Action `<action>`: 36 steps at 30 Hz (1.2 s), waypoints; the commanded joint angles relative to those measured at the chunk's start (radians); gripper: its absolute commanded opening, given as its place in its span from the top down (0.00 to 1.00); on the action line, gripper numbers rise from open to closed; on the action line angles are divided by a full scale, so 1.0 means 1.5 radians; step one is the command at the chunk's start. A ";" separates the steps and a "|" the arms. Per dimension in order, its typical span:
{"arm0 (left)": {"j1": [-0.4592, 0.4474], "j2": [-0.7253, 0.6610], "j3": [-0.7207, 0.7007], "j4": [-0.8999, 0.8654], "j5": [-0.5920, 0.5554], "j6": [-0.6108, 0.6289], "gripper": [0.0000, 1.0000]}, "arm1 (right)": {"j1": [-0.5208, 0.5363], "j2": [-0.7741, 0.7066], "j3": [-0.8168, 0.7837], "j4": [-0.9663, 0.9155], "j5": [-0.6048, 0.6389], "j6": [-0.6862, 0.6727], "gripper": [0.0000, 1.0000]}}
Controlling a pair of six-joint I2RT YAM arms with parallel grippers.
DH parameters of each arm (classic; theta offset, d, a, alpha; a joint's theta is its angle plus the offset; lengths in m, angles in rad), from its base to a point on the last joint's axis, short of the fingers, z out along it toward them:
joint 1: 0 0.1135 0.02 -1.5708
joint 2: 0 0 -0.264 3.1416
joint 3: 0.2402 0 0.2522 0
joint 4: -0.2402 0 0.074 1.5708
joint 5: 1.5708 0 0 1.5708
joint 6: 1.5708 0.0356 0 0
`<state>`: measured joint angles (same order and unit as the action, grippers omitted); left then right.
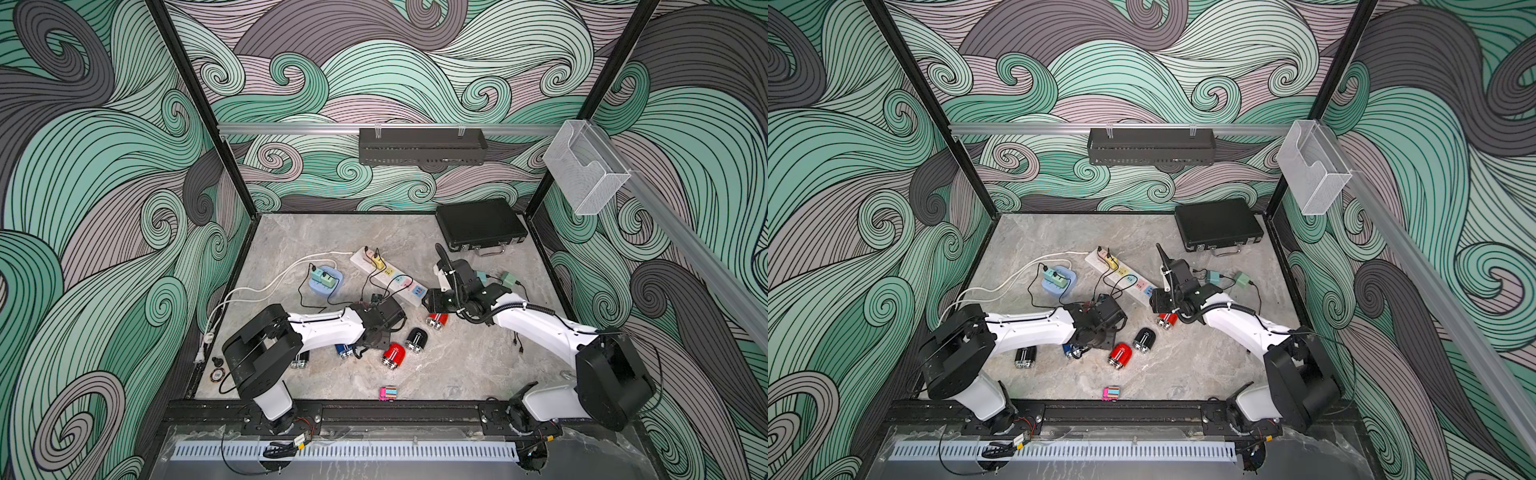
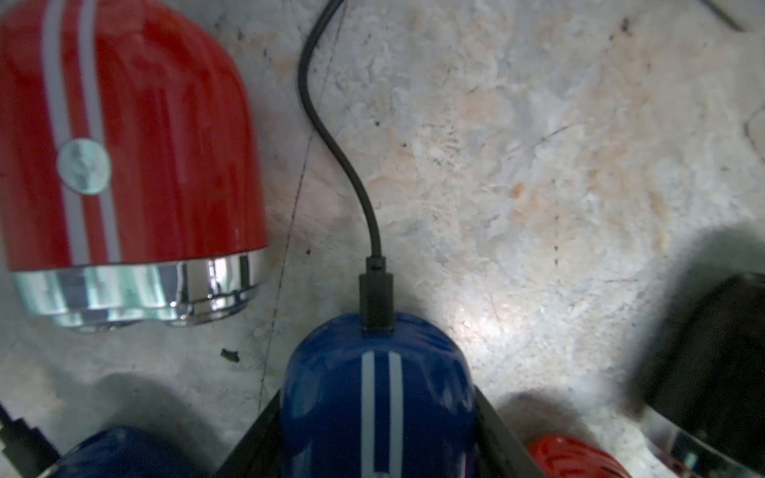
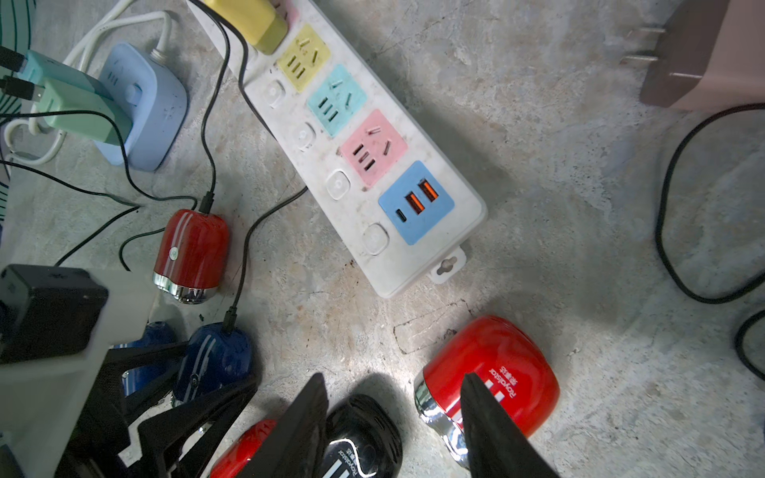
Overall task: Unplug the electric shaver
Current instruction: Pick up the electric shaver from the center of the board, then remove the charging cable from the electric shaver.
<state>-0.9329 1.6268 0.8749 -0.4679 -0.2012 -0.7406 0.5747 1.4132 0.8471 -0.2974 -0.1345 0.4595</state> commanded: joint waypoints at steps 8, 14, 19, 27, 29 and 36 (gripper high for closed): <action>-0.005 -0.063 -0.006 0.053 0.011 0.062 0.55 | 0.005 0.021 -0.032 0.126 -0.133 0.060 0.47; -0.002 -0.085 -0.018 0.084 0.024 0.074 0.55 | 0.006 0.059 -0.033 0.197 -0.220 0.092 0.48; 0.002 -0.100 -0.032 0.116 0.043 0.084 0.55 | 0.022 0.092 -0.023 0.237 -0.261 0.107 0.50; 0.016 -0.132 -0.065 0.146 0.064 0.088 0.55 | 0.055 0.126 -0.005 0.274 -0.288 0.126 0.50; 0.019 -0.132 -0.072 0.155 0.070 0.088 0.55 | 0.064 0.139 -0.003 0.291 -0.296 0.136 0.50; 0.028 -0.165 -0.087 0.169 0.083 0.082 0.55 | 0.085 0.190 0.013 0.343 -0.307 0.169 0.53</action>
<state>-0.9005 1.4090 0.7406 -0.2512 -0.0959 -0.6277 0.6933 1.6752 0.8421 0.1551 -0.5720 0.6712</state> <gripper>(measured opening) 0.567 0.479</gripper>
